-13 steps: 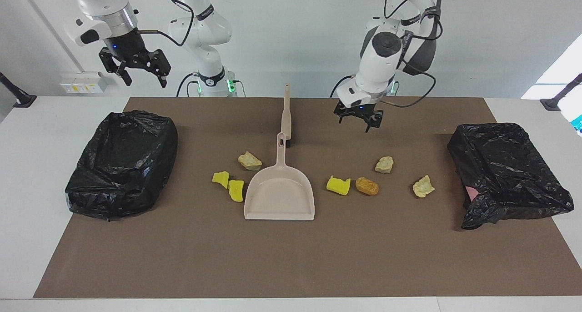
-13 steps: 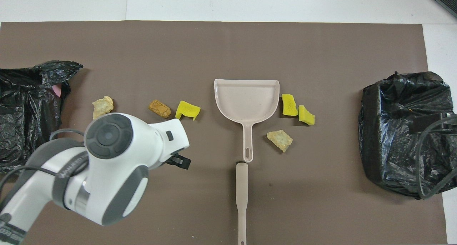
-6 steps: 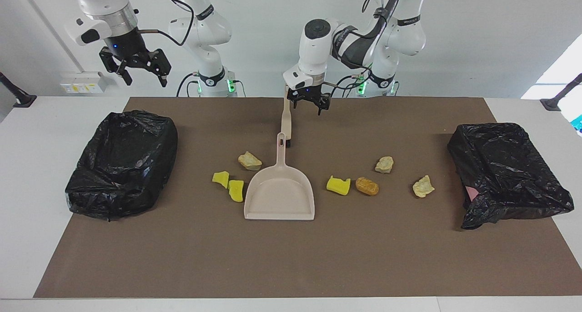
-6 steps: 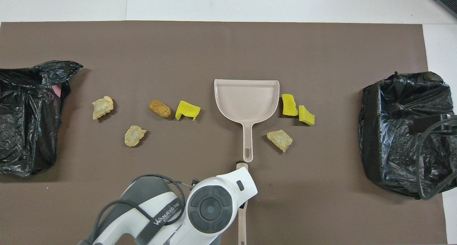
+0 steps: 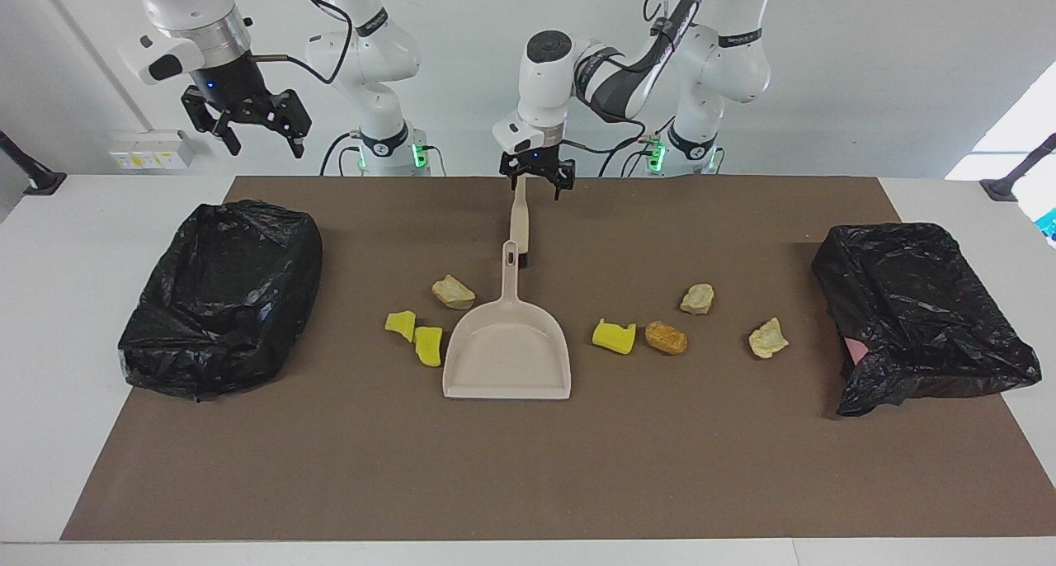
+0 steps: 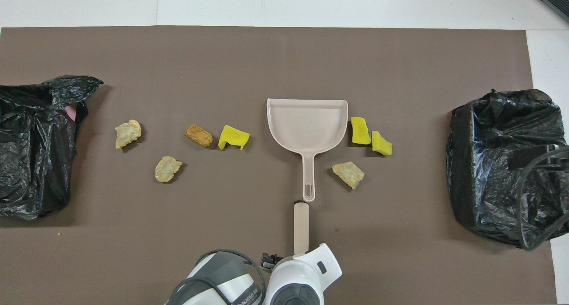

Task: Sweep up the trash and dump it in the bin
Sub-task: 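Grasp the beige brush handle with the left gripper and lift it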

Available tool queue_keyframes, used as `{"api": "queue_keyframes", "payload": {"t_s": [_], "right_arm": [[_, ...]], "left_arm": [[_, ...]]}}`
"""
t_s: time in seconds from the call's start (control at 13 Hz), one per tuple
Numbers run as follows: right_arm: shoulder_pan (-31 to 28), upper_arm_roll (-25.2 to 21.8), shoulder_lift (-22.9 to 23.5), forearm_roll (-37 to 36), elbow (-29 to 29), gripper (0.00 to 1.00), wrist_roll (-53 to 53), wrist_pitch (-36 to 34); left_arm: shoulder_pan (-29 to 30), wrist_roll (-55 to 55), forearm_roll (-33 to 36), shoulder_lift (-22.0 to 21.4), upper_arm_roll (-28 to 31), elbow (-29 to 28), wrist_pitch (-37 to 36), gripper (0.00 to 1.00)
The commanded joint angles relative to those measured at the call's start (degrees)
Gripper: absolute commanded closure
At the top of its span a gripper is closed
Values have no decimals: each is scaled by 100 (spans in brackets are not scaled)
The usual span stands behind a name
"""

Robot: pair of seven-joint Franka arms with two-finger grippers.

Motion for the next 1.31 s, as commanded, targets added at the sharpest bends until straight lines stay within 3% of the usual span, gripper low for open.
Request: {"api": "queue_keyframes", "payload": {"t_s": [0.0,0.39,0.62,0.85,0.92,1.23], "right_arm": [[-44,-7,-157,0,-156,0,-355,-39],[-35,2,-218,9,-297,0,-364,-48],[-44,-7,-254,9,-323,0,-364,-48],[-44,-7,-245,18,-332,0,-355,-30],[-44,-7,-245,9,-332,0,-355,-21],[-9,2,-192,53,-341,0,-303,181]], "left_arm": [[-240,-79,-11,-200,124,-305,195,0],[-628,-755,-11,204,115,-297,486,0],[-637,-966,-11,204,106,-279,442,54],[-558,-896,-11,143,124,-226,363,96],[-531,-896,-11,73,159,-209,163,100],[91,-914,-2,-226,185,229,-979,100]]}}
